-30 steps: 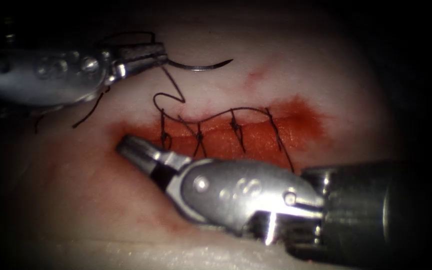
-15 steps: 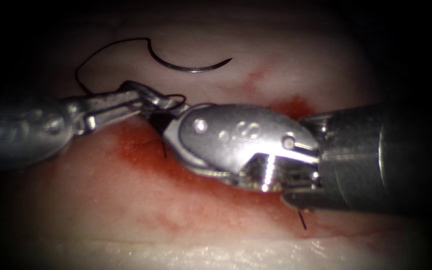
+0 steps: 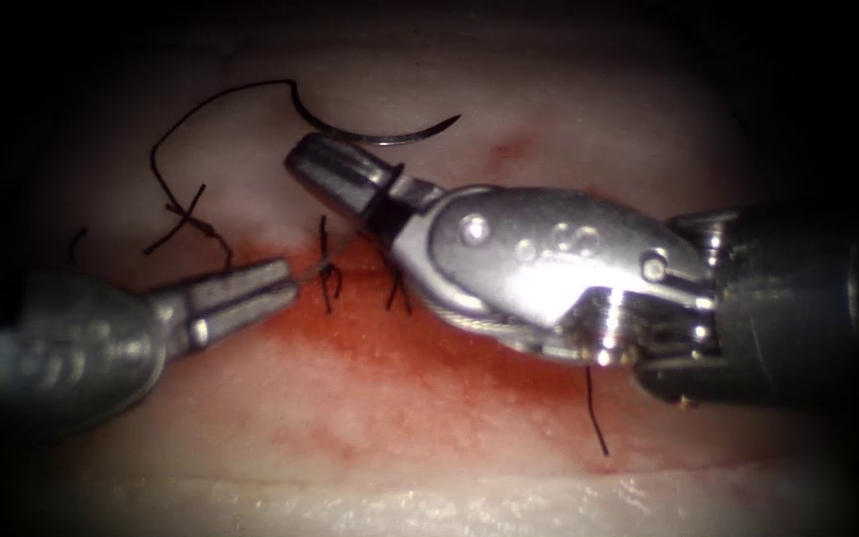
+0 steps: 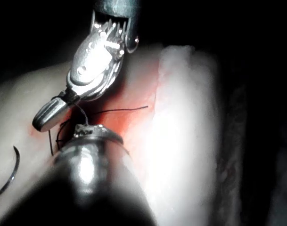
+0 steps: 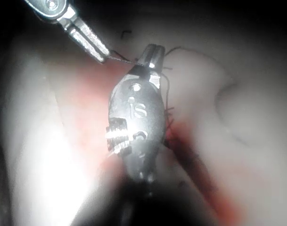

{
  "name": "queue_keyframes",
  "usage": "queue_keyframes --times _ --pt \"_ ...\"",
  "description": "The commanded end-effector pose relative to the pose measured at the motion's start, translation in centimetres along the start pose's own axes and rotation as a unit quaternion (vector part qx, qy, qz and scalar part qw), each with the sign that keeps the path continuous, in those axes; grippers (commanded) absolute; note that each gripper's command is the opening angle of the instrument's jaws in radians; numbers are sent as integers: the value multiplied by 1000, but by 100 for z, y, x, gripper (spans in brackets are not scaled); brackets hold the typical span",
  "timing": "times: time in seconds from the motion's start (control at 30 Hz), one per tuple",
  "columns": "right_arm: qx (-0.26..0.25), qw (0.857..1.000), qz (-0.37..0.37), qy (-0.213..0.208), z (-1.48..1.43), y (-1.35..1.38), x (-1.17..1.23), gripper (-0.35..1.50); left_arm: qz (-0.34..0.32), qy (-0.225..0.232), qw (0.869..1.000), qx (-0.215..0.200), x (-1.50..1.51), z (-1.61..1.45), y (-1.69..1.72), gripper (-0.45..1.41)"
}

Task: Wound Closure
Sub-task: Wrap suture once clockwise around right grasper

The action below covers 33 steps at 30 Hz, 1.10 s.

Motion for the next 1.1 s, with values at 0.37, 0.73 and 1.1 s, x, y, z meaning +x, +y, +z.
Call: queue_keyframes --times 0.37,0.73,1.1 --pt "25 998 33 57 -11 60 7 -35 15 27 999 -34 8 36 58 -45" --pt "174 973 140 60 -30 106 3 -3 18 26 998 -45 26 98 81 -45" --pt "349 926 141 -10 -58 152 -9 -35 40 1 997 -71 12 188 72 -45"
